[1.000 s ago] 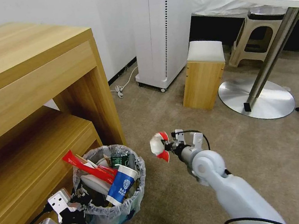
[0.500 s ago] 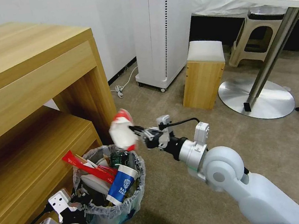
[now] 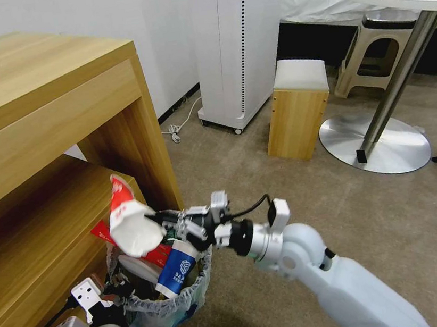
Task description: Pick up the trash bin and place the garbage on the floor into it.
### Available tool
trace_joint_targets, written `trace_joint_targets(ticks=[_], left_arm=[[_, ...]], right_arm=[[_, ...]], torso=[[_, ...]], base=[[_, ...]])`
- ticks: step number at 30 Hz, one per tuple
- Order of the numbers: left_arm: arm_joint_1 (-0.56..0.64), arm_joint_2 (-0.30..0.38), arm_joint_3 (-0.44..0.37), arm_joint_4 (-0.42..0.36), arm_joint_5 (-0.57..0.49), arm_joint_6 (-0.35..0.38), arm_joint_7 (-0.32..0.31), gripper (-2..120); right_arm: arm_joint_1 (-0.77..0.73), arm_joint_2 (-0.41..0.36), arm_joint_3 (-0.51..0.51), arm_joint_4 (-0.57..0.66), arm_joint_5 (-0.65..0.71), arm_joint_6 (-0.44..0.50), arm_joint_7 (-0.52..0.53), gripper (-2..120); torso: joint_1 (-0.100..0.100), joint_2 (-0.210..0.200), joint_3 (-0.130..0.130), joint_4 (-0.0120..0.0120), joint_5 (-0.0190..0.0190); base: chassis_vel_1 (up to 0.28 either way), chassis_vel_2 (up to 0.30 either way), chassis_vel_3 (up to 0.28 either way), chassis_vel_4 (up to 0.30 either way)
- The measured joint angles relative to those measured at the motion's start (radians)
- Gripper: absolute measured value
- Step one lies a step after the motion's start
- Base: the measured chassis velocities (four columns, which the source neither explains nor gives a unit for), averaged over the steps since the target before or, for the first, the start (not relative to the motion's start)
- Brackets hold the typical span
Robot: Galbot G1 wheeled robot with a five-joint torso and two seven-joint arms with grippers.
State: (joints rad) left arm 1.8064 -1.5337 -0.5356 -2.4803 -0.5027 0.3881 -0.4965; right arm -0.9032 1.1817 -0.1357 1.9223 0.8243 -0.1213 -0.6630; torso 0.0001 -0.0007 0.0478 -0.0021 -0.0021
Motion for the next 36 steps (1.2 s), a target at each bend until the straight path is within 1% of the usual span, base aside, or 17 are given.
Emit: trace_joint_targets(ticks=[2, 5, 6, 7, 13, 21, 25, 26, 29, 34, 36], left_arm=[[-0.001, 0.0, 0.0, 0.0, 0.0, 0.0, 0.0, 3], [-0.002, 0.001, -0.003, 0.001, -0.001, 0.0, 0.0, 3], [-0.002, 0.001, -0.003, 0.001, -0.001, 0.0, 0.0, 3], [-0.003, 0.002, -0.003, 0.001, -0.002, 0.0, 0.0, 3], [-0.003, 0.006, -0.007, 0.001, -0.005, 0.0, 0.0, 3], [-0.002, 0.011, -0.007, -0.004, -0.007, 0.001, 0.001, 3], [0.001, 0.014, -0.009, -0.008, -0.008, 0.001, 0.001, 3], [0.001, 0.014, -0.009, -0.008, -0.008, 0.001, 0.001, 3], [0.004, 0.016, -0.011, -0.012, -0.008, 0.001, 0.001, 3], [0.007, 0.017, -0.013, -0.018, -0.009, 0.002, 0.001, 3], [0.008, 0.017, -0.013, -0.018, -0.009, 0.002, 0.001, 3]], right_arm=[[-0.002, 0.003, -0.01, -0.008, -0.006, 0.003, -0.009, 0], [-0.004, 0.015, -0.049, -0.042, -0.025, 0.025, -0.067, 0], [-0.004, 0.015, -0.049, -0.042, -0.025, 0.025, -0.067, 0], [-0.003, 0.018, -0.057, -0.051, -0.039, 0.031, -0.091, 0], [-0.006, 0.019, -0.058, -0.07, -0.087, 0.042, -0.104, 0], [-0.01, 0.019, -0.042, -0.097, -0.129, 0.046, -0.059, 0], [-0.006, 0.02, -0.035, -0.106, -0.143, 0.042, -0.005, 0], [-0.006, 0.02, -0.035, -0.106, -0.143, 0.042, -0.005, 0], [-0.006, 0.025, -0.033, -0.114, -0.164, 0.024, 0.033, 0], [-0.013, 0.023, -0.033, -0.12, -0.23, 0.009, 0.05, 0], [-0.014, 0.022, -0.033, -0.12, -0.235, 0.008, 0.05, 0]], torso=[[0.0, 0.0, 0.0, 0.0, 0.0], [0.0, 0.0, 0.0, 0.0, 0.0], [0.0, 0.0, 0.0, 0.0, 0.0], [0.0, 0.0, 0.0, 0.0, 0.0], [0.0, 0.0, 0.0, 0.0, 0.0001], [0.0, 0.0, 0.0, 0.0, 0.0001], [0.0, 0.0, 0.0, 0.0, 0.0001], [0.0, 0.0, 0.0, 0.0, 0.0001], [0.0, 0.0, 0.0, 0.0, 0.0001], [0.0, 0.0, 0.0, 0.0, 0.0001], [0.0, 0.0, 0.0, 0.0, 0.0001]], base=[[0.0, 0.0, 0.0, 0.0], [0.0, 0.0, 0.0, 0.0], [0.0, 0.0, 0.0, 0.0], [0.0, 0.0, 0.0, 0.0], [0.0, 0.0, 0.0, 0.0], [0.0, 0.0, 0.0, 0.0], [0.0, 0.0, 0.0, 0.0], [0.0, 0.0, 0.0, 0.0], [0.0, 0.0, 0.0, 0.0], [0.0, 0.0, 0.0, 0.0], [0.0, 0.0, 0.0, 0.0]])
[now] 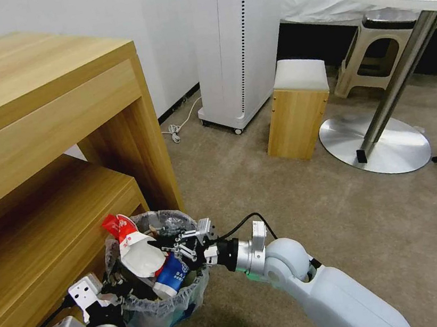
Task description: Pick up the trash bin and place the garbage on the floor into it.
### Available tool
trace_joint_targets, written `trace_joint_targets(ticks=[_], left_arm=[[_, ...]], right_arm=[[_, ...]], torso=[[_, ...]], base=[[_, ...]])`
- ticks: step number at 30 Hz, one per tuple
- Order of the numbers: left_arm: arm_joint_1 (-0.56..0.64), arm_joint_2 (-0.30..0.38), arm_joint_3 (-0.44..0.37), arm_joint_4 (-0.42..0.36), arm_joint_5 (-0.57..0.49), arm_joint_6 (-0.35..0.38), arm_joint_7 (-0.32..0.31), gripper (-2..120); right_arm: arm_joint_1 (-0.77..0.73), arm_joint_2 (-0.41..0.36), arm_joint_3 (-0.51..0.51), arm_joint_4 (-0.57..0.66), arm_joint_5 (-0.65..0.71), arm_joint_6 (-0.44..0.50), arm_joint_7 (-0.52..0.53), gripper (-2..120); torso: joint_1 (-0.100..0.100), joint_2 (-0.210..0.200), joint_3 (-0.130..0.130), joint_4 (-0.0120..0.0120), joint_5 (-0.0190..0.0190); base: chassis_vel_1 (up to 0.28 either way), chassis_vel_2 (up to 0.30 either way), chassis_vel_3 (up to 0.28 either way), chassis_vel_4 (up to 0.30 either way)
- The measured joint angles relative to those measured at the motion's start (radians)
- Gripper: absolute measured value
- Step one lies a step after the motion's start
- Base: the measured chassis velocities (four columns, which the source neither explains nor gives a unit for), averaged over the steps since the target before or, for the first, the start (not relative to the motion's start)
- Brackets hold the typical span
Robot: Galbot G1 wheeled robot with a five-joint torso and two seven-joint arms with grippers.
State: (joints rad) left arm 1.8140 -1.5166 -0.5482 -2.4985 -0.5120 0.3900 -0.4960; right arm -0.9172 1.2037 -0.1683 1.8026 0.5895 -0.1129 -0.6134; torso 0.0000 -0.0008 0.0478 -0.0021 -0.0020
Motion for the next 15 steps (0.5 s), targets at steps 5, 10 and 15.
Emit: trace_joint_targets(ticks=[5, 10, 15], left_arm=[[0.0, 0.0, 0.0, -0.001, -0.001, 0.0, 0.0, 3], [-0.007, 0.0, -0.003, 0.002, -0.006, 0.001, 0.0, 3], [-0.018, 0.008, -0.019, 0.013, -0.028, 0.007, -0.004, 3]], right_arm=[[-0.008, -0.011, 0.005, 0.004, -0.025, 0.02, -0.007, 21], [-0.011, -0.028, 0.022, 0.021, -0.007, 0.071, -0.035, 41], [-0.036, -0.122, 0.075, 0.073, 0.007, 0.143, -0.077, 60]], torso=[[0.0, 0.0, 0.0, 0.0, 0.0], [0.0, 0.0, 0.0, 0.0001, 0.0001], [0.0, 0.0, 0.0, 0.0, 0.0001]], base=[[0.0, 0.0, 0.0, 0.0], [0.0, 0.0, 0.0, 0.0], [0.0, 0.0, 0.0, 0.0]])
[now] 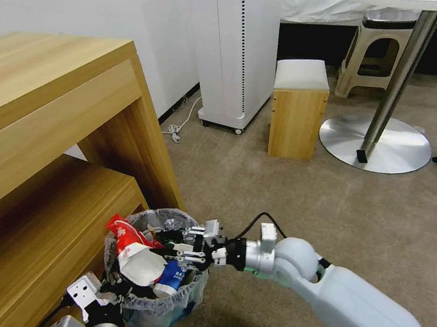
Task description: Pick up the trash bin and place the garbage on the floor into it.
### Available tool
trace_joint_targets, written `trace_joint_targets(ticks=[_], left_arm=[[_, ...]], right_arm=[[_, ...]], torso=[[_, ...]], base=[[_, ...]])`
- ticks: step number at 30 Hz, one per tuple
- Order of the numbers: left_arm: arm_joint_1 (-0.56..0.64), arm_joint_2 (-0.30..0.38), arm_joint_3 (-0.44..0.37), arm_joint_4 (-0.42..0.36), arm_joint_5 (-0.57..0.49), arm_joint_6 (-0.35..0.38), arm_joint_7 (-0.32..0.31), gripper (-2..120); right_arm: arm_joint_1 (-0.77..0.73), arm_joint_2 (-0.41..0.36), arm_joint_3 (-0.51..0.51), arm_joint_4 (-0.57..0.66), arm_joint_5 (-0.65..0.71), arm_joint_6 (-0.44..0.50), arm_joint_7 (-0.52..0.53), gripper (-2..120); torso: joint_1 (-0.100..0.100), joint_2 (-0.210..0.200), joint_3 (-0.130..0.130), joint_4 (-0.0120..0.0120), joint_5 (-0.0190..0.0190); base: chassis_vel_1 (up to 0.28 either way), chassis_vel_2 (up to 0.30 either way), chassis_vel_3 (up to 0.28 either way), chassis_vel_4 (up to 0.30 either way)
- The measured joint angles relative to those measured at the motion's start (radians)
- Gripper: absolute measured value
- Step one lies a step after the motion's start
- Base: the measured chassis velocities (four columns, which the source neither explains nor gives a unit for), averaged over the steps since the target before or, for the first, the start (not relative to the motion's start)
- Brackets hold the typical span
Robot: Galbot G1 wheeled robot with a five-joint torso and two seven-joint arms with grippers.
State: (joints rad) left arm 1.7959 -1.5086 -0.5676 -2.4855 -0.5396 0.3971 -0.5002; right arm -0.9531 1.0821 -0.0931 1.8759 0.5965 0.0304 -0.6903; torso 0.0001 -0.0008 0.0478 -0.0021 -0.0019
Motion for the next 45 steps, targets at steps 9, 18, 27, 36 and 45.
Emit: trace_joint_targets(ticks=[9, 18, 27, 36, 45], left_arm=[[0.046, 0.005, 0.054, -0.014, -0.177, 0.051, -0.052, 3], [0.015, -0.006, 0.102, 0.095, -0.012, -0.088, 0.165, 3], [-0.017, -0.024, 0.168, 0.22, 0.1, -0.152, 0.296, 3], [-0.063, -0.027, 0.173, 0.328, 0.049, -0.151, 0.332, 3], [-0.072, -0.026, 0.163, 0.348, 0.005, -0.146, 0.304, 7]], right_arm=[[-0.057, -0.045, 0.145, 0.141, 0.126, 0.097, 0.058, 92], [-0.101, 0.047, 0.361, 0.226, 0.128, 0.15, 0.202, 100], [-0.171, 0.055, 0.445, 0.233, 0.101, 0.159, 0.205, 100], [-0.206, 0.063, 0.471, 0.256, 0.09, 0.158, 0.199, 100], [-0.226, 0.081, 0.481, 0.264, 0.069, 0.158, 0.199, 100]], torso=[[0.0, 0.0, 0.0, -0.0001, 0.0], [0.0, 0.0, 0.0, 0.0001, 0.0001], [0.0, 0.0, 0.0, -0.0002, -0.0001], [0.0, 0.0, 0.0, 0.0, -0.0002], [0.0, 0.0, 0.0, 0.0, -0.0001]], base=[[0.0, 0.0, 0.0, 0.0], [0.0, 0.0, 0.0, 0.0], [0.0, 0.0, 0.0, 0.0], [0.0, 0.0, 0.0, 0.0], [0.0, 0.0, 0.0, 0.0]])
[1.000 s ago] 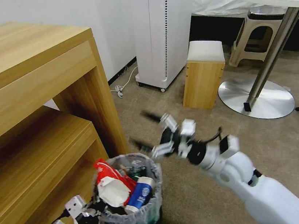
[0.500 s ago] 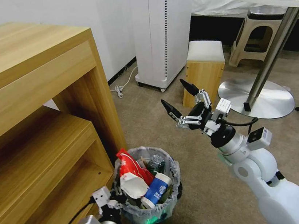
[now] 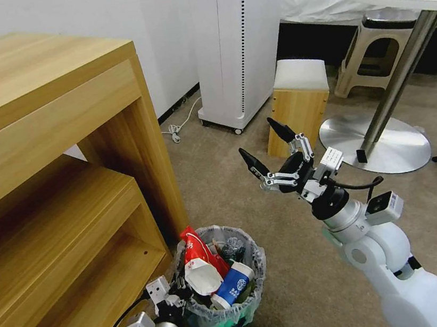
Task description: Pick up the trash bin and place the garbage on the floor into it.
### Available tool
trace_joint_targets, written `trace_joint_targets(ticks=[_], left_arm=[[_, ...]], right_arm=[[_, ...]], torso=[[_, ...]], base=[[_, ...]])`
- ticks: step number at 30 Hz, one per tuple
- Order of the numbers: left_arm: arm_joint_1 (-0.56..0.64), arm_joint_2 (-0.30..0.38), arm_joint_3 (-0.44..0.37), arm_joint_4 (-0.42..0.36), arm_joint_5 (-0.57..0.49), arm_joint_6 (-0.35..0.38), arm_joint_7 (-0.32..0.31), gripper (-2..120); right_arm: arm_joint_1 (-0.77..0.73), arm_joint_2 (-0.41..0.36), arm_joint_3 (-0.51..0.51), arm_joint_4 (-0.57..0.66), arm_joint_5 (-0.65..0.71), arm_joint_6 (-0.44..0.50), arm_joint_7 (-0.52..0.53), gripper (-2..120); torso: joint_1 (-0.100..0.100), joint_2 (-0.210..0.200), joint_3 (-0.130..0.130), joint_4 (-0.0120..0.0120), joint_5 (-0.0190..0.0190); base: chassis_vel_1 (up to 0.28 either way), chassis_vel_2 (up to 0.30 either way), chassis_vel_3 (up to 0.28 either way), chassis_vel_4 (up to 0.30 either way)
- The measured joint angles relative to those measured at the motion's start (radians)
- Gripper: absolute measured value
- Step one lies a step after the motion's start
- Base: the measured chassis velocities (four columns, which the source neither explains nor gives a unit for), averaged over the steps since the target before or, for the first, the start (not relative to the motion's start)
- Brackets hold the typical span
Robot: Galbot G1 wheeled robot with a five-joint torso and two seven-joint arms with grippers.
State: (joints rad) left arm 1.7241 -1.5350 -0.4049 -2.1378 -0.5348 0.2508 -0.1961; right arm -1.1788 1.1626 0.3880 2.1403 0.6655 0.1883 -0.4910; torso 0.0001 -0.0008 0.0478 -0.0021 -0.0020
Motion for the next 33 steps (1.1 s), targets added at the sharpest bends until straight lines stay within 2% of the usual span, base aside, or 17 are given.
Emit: trace_joint_targets(ticks=[2, 3, 6, 7, 11, 12, 15, 16, 20, 21, 24, 27, 30, 32, 33], left_arm=[[0.0, 0.0, -0.001, 0.0, -0.007, 0.004, -0.011, 15], [0.0, 0.0, -0.001, 0.0, -0.007, 0.004, -0.011, 15], [0.0, 0.001, -0.004, 0.001, -0.015, 0.008, -0.028, 30], [0.0, 0.001, -0.004, 0.001, -0.015, 0.008, -0.028, 30], [0.01, 0.002, -0.004, -0.018, -0.006, 0.01, -0.042, 50], [0.01, 0.002, -0.004, -0.018, -0.006, 0.01, -0.042, 50], [0.035, 0.013, -0.004, -0.086, 0.008, 0.018, -0.061, 64], [0.035, 0.013, -0.004, -0.086, 0.008, 0.018, -0.061, 64], [0.067, 0.045, -0.037, -0.195, 0.008, 0.06, -0.139, 82], [0.067, 0.045, -0.037, -0.195, 0.008, 0.06, -0.139, 82], [0.109, 0.076, -0.061, -0.273, 0.007, 0.071, -0.169, 97], [0.128, 0.085, -0.054, -0.313, -0.005, 0.083, -0.181, 103], [0.14, 0.086, -0.039, -0.329, -0.003, 0.085, -0.18, 107], [0.156, 0.087, -0.018, -0.33, 0.081, 0.026, -0.084, 112], [0.156, 0.087, -0.018, -0.33, 0.081, 0.026, -0.084, 112]], right_arm=[[-0.007, 0.001, 0.005, 0.001, -0.005, 0.0, 0.002, 100], [-0.007, 0.001, 0.005, 0.001, -0.005, 0.0, 0.002, 100], [-0.023, 0.001, 0.017, 0.008, -0.014, 0.002, 0.001, 100], [-0.023, 0.001, 0.017, 0.008, -0.014, 0.002, 0.001, 100], [-0.044, 0.001, 0.036, 0.026, -0.016, 0.003, -0.001, 100], [-0.044, 0.001, 0.036, 0.026, -0.016, 0.003, -0.001, 100], [-0.058, 0.0, 0.048, 0.033, -0.019, 0.004, -0.002, 100], [-0.058, 0.0, 0.048, 0.033, -0.019, 0.004, -0.002, 100], [-0.082, 0.009, 0.066, 0.041, -0.049, 0.01, -0.001, 100], [-0.082, 0.009, 0.066, 0.041, -0.049, 0.01, -0.001, 100], [-0.118, 0.04, 0.098, 0.053, -0.103, 0.011, 0.055, 100], [-0.149, 0.06, 0.116, 0.055, -0.127, 0.013, 0.109, 100], [-0.173, 0.076, 0.132, 0.053, -0.148, 0.028, 0.146, 100], [-0.217, 0.109, 0.171, 0.049, -0.188, 0.053, 0.23, 100], [-0.217, 0.109, 0.171, 0.049, -0.188, 0.053, 0.23, 100]], torso=[[0.0, 0.0, 0.0, 0.0, 0.0], [0.0, 0.0, 0.0, 0.0, 0.0], [0.0, 0.0, 0.0, 0.0, 0.0], [0.0, 0.0, 0.0, 0.0, 0.0], [0.0, 0.0, 0.0, 0.0, -0.0001], [0.0, 0.0, 0.0, 0.0, -0.0001], [0.0, 0.0, 0.0, 0.0, -0.0001], [0.0, 0.0, 0.0, 0.0, -0.0001], [0.0, 0.0, 0.0, 0.0001, 0.0], [0.0, 0.0, 0.0, 0.0001, 0.0], [0.0, 0.0, 0.0, 0.0, 0.0], [0.0, 0.0, 0.0, 0.0, 0.0001], [0.0, 0.0, 0.0, 0.0001, -0.0001], [0.0, 0.0, 0.0, 0.0001, 0.0], [0.0, 0.0, 0.0, 0.0001, 0.0]], base=[[0.0, 0.0, 0.0, 0.0], [0.0, 0.0, 0.0, 0.0], [0.0, 0.0, 0.0, 0.0], [0.0, 0.0, 0.0, 0.0], [0.0, 0.0, 0.0, 0.0], [0.0, 0.0, 0.0, 0.0], [0.0, 0.0, 0.0, 0.0], [0.0, 0.0, 0.0, 0.0], [0.0, 0.0, 0.0, 0.0], [0.0, 0.0, 0.0, 0.0], [0.0, 0.0, 0.0, 0.0], [0.0, 0.0, 0.0, 0.0], [0.0, 0.0, 0.0, 0.0], [0.0, 0.0, 0.0, 0.0], [0.0, 0.0, 0.0, 0.0]])
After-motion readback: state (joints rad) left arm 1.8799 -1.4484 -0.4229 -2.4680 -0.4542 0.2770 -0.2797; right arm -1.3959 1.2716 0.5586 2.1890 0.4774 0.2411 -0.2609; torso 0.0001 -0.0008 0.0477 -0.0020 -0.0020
